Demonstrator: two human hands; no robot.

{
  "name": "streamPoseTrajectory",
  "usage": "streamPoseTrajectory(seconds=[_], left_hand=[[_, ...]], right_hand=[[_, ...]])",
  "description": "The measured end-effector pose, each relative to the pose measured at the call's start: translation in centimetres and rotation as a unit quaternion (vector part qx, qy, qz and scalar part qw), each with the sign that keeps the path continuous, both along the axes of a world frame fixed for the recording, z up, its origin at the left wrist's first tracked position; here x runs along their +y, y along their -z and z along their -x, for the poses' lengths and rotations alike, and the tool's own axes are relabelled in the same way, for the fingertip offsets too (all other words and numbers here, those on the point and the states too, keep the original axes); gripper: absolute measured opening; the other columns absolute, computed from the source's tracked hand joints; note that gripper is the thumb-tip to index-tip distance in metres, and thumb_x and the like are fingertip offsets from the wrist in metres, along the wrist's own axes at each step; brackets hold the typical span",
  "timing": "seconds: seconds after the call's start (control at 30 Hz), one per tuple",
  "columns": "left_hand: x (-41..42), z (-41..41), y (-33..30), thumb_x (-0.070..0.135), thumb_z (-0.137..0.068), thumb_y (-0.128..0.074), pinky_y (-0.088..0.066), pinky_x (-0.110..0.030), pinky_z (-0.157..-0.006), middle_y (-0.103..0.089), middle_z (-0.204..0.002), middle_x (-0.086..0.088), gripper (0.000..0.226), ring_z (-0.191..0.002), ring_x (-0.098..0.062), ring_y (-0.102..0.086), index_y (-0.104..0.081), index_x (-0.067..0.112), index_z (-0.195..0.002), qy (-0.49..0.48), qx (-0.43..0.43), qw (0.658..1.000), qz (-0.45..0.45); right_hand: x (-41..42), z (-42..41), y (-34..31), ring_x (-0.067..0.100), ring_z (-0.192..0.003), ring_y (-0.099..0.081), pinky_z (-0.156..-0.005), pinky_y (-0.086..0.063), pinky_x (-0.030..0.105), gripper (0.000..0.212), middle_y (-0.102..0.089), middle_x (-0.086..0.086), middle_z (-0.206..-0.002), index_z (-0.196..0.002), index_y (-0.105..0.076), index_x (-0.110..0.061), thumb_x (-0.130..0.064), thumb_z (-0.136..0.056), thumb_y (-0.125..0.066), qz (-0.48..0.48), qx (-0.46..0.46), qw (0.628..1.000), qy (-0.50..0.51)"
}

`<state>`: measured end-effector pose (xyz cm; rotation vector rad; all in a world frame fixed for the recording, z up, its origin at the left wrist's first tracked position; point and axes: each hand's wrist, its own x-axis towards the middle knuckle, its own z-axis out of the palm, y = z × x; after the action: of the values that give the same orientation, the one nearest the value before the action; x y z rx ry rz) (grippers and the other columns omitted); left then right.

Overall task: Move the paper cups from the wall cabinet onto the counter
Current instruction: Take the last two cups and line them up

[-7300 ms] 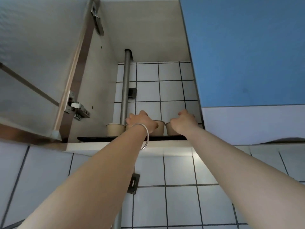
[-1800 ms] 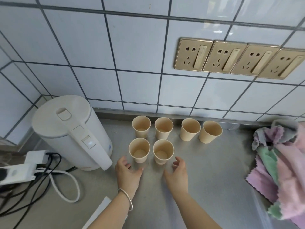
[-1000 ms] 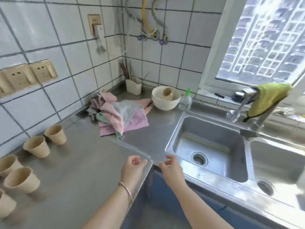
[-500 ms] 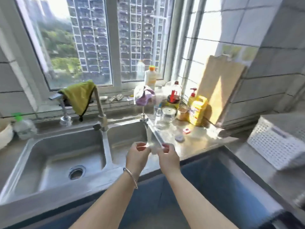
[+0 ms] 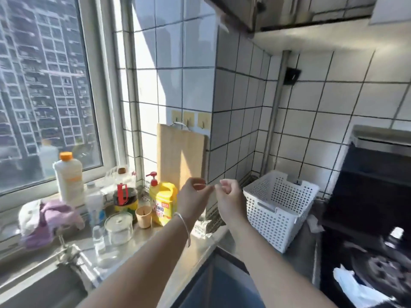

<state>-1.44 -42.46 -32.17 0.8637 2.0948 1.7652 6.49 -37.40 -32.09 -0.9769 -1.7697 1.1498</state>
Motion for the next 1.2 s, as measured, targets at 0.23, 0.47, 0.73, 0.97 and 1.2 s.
streamPoseTrajectory(seconds=[0.23,0.47,0.73,0.97,1.2], left_hand=[[10.9,5.1,-6.8,0.028,-0.082,-0.066,-0.043,-0.015,-0.054,-0.063,-0.097,0.004,0.035,-0.075,-0.005,-0.058,-0.059,0.013,-0.113,0.103,0.037,0.993,-0.049],[20.6,7.7,-14.3,0.029,-0.081,-0.065,-0.043,-0.023,-0.063,-0.068,-0.102,-0.001,0.026,-0.082,-0.012,-0.060,-0.062,0.019,-0.105,0.137,0.036,0.983,-0.119],[30.7,5.9,-23.0,0.026,-0.082,-0.062,-0.049,-0.028,-0.073,-0.068,-0.105,-0.003,0.021,-0.089,-0.015,-0.063,-0.061,0.021,-0.101,0.181,0.059,0.961,-0.202],[36.8,3.4,-33.8,0.023,-0.084,-0.061,-0.053,-0.029,-0.074,-0.065,-0.095,0.002,0.019,-0.077,-0.011,-0.061,-0.055,0.023,-0.102,0.211,0.141,0.918,-0.304],[42.7,4.1,-42.2,0.028,-0.084,-0.062,-0.048,-0.027,-0.077,-0.059,-0.098,0.003,0.029,-0.084,-0.014,-0.057,-0.056,0.020,-0.111,0.162,0.243,0.905,-0.309]], right_hand=[[9.7,3.3,-6.7,0.012,-0.089,-0.054,-0.073,-0.040,0.023,0.027,-0.064,-0.001,-0.104,-0.116,-0.057,-0.016,-0.027,-0.092,-0.052,-0.073,0.024,0.993,0.094],[18.8,3.9,-14.7,0.014,-0.089,-0.055,-0.075,-0.040,0.023,0.025,-0.055,-0.008,-0.092,-0.113,-0.058,-0.016,-0.027,-0.091,-0.053,-0.144,0.045,0.976,0.155],[27.7,3.9,-24.6,0.016,-0.092,-0.058,-0.077,-0.042,0.026,0.025,-0.058,-0.005,-0.097,-0.112,-0.058,-0.014,-0.024,-0.089,-0.053,-0.205,0.131,0.955,0.170],[34.4,1.2,-35.0,0.024,-0.098,-0.064,-0.089,-0.053,0.043,0.008,-0.061,-0.003,-0.092,-0.094,-0.057,-0.021,-0.019,-0.086,-0.054,-0.315,0.192,0.916,0.159],[40.2,0.6,-42.0,0.022,-0.094,-0.059,-0.068,-0.041,0.024,0.026,-0.063,0.002,-0.100,-0.108,-0.062,-0.013,-0.024,-0.087,-0.051,-0.375,0.116,0.898,0.201]])
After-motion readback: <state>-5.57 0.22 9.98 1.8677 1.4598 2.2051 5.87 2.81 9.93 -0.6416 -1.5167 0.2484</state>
